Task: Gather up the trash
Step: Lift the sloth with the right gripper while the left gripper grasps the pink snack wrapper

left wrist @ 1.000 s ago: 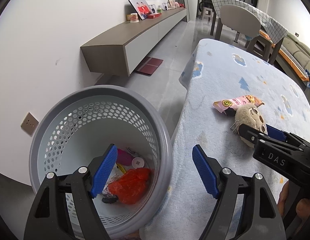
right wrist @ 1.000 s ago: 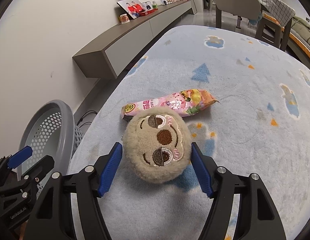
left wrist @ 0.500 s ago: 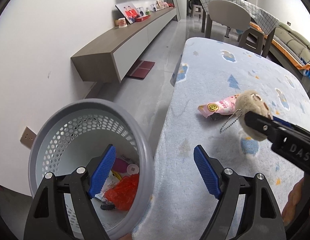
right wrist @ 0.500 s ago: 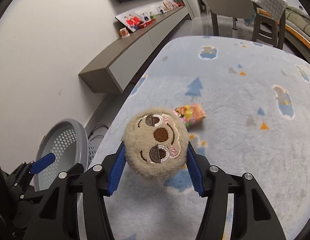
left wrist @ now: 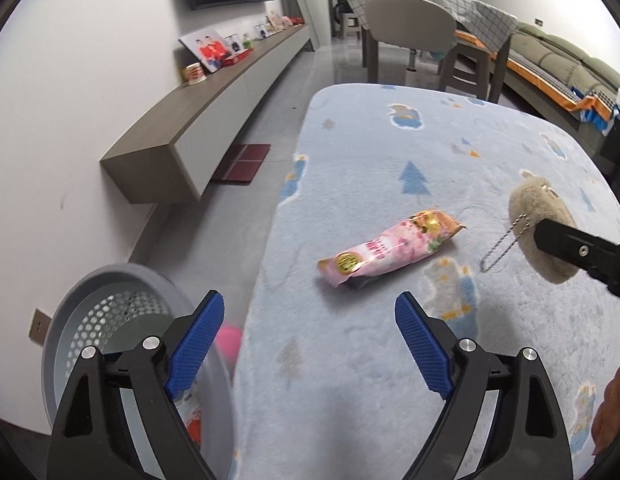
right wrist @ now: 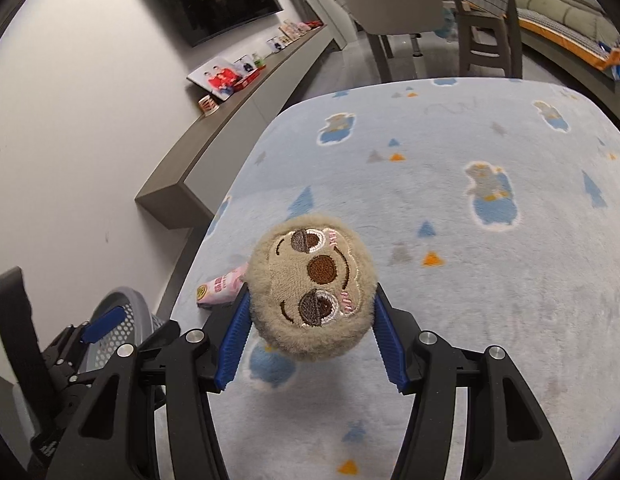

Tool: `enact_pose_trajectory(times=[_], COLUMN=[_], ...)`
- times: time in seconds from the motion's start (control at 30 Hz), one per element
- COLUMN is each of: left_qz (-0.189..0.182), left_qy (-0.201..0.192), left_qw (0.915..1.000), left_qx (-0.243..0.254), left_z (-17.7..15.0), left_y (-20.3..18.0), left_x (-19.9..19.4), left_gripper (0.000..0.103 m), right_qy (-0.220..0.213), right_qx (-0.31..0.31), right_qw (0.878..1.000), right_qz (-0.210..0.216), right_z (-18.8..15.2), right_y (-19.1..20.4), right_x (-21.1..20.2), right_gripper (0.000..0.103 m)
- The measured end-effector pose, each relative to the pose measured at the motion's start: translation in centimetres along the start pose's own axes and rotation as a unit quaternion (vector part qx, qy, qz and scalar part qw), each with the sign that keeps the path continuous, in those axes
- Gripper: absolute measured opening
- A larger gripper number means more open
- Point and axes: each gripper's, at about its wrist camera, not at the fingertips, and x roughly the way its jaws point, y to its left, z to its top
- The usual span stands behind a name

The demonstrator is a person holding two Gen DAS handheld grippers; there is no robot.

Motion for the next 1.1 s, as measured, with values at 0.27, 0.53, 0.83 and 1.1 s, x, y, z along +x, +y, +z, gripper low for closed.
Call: enact_pose_trajectory(times=[0.27, 0.53, 0.83, 1.1], left_qz=[-0.031, -0.059, -0.081, -0.12], left_qy=[0.021, 0.039, 0.053, 0.051], left_qw=[0.9988, 0.9947, 0.9924, 0.989], left_qx=[0.03, 0.074, 0.076, 0.07], left_z=[1.8, 2.8, 3.2, 2.8], left_y=[-2.0, -4.5, -5.5, -6.3], left_x=[3.5, 5.9, 8.3, 7.0], left_gripper=[0.088, 0.088, 0.088, 0.034], right_qy=[-0.008, -0.015, -0.019, -0.021], right_qx=[0.028, 0.034, 0.043, 0.044], right_qw=[1.0, 0.999, 0.999, 0.998], right_qz=[0.008, 0.016, 0.026, 0.027], right_z=[0.7, 1.1, 1.2, 1.3], right_y=[-1.9, -2.0, -2.3, -2.3], right_x=[-0.7, -1.2, -1.7, -1.8], right_gripper=[0.056, 0.056, 0.056, 0.056])
